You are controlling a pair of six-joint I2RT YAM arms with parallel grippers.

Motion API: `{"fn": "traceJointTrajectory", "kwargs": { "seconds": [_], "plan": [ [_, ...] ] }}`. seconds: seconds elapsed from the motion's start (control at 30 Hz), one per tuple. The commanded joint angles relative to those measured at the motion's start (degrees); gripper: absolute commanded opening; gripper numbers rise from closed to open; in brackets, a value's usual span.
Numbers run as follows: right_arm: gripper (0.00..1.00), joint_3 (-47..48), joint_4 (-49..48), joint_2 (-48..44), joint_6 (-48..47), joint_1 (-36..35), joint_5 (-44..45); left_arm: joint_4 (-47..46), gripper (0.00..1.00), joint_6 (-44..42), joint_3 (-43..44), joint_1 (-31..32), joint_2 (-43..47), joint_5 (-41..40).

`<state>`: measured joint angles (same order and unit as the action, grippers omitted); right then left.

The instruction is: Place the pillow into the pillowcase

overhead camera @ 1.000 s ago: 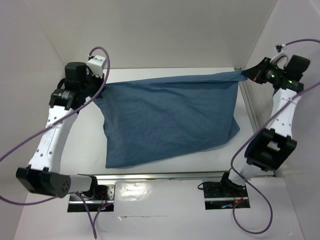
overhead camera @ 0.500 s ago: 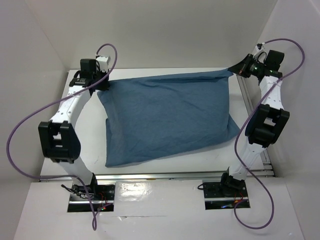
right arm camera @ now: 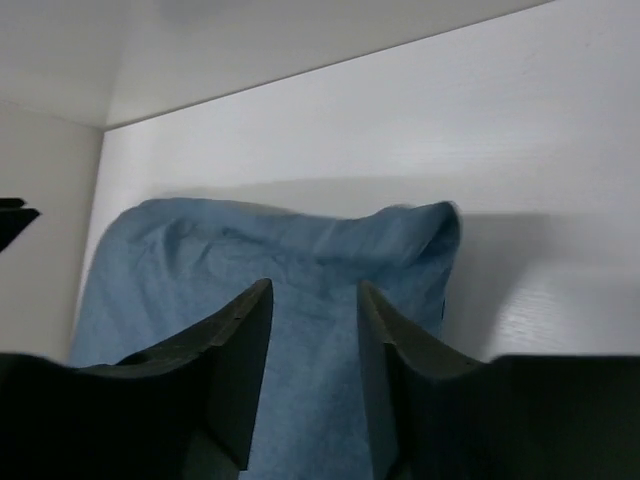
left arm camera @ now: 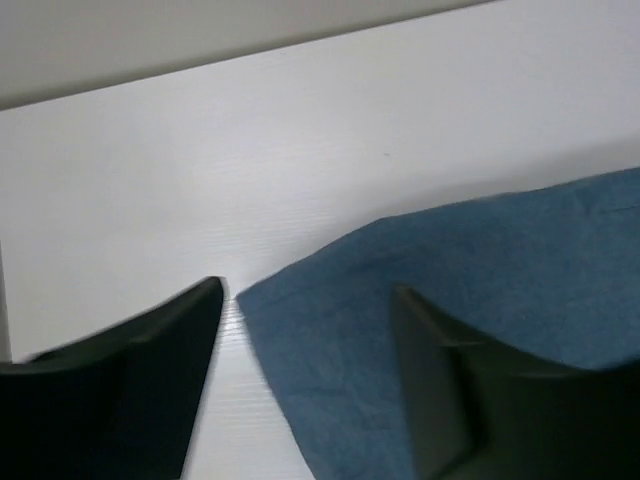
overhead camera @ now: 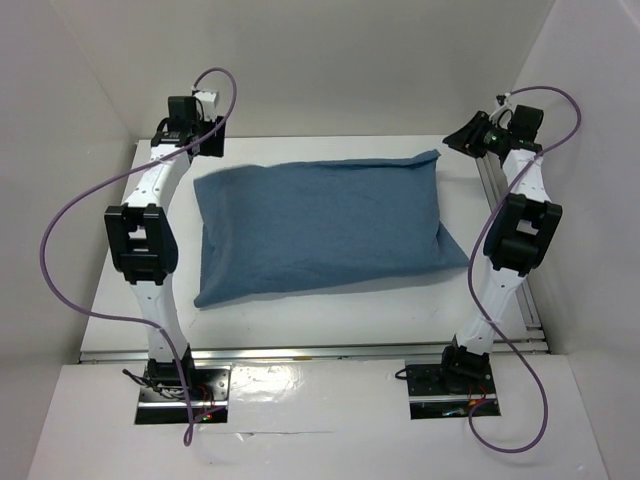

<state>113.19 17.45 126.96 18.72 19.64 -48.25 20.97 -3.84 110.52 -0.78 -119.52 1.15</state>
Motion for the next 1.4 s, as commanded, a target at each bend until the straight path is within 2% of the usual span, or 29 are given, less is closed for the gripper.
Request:
{"fn": "traceJointTrajectory", "kwargs": {
  "seconds": [0.0, 0.07, 0.1, 0.2, 0.37, 0.47, 0.5, 0.6, 0.7, 0.83, 0.97, 1.1, 1.37],
  "plan": [
    [0.48, 3.7, -2.2, -0.7, -1.6, 0.3, 3.7, -2.2, 0.87, -1.2, 2.3, -0.5, 0.9, -5.9],
    [0.51, 3.7, -0.8, -1.9, -3.9, 0.3, 5.0, -2.2, 0.98, -1.2, 1.7, -0.5, 1.5, -7.4],
    [0.53, 3.7, -0.8, -1.9, -4.4, 0.3, 5.5, -2.2, 1.00, -1.2, 1.7, -1.2, 1.5, -7.4],
    [0.60, 3.0, -0.8, -4.8, -7.1, 0.3, 7.1, 1.3, 1.00, -0.5, 3.6, -2.6, 2.0, -6.5],
    [0.65, 2.3, 3.6, -9.0, -16.0, 0.3, 8.2, 7.9, 1.00, 1.0, 7.2, -3.8, 4.9, -0.4],
    [0.69, 3.8, 13.6, -11.4, -25.9, -1.0, 8.7, 14.8, 1.00, 1.0, 8.7, -3.8, 7.4, 4.3],
    [0.76, 3.8, 16.1, -12.7, -27.5, -1.8, 9.2, 16.5, 1.00, 0.0, 8.7, -3.8, 8.2, 6.0],
    [0.85, 0.3, 22.3, -16.7, -31.4, -3.2, 9.2, 20.9, 1.00, -2.6, 3.8, -3.8, 13.2, 14.0],
    [0.86, -9.8, 22.8, -22.3, -32.6, -3.2, 11.2, 20.3, 1.00, -2.6, -6.1, -5.1, 20.3, 20.2],
    [0.86, -26.3, 18.2, -30.3, -33.3, -3.2, 14.6, 18.7, 1.00, -2.6, -20.1, -5.1, 26.9, 24.7],
    [0.86, -36.4, 12.9, -36.9, -33.3, -1.3, 16.0, 17.1, 1.00, -4.0, -27.8, -5.1, 30.1, 26.0],
    [0.86, -41.3, 9.6, -40.2, -32.8, -0.7, 17.0, 15.2, 1.00, -3.5, -31.5, -5.1, 31.5, 26.5],
    [0.86, -41.3, 7.8, -40.1, -30.7, -0.1, 16.0, 14.5, 1.00, -2.8, -32.2, -5.6, 31.5, 26.5]
  ]
}}
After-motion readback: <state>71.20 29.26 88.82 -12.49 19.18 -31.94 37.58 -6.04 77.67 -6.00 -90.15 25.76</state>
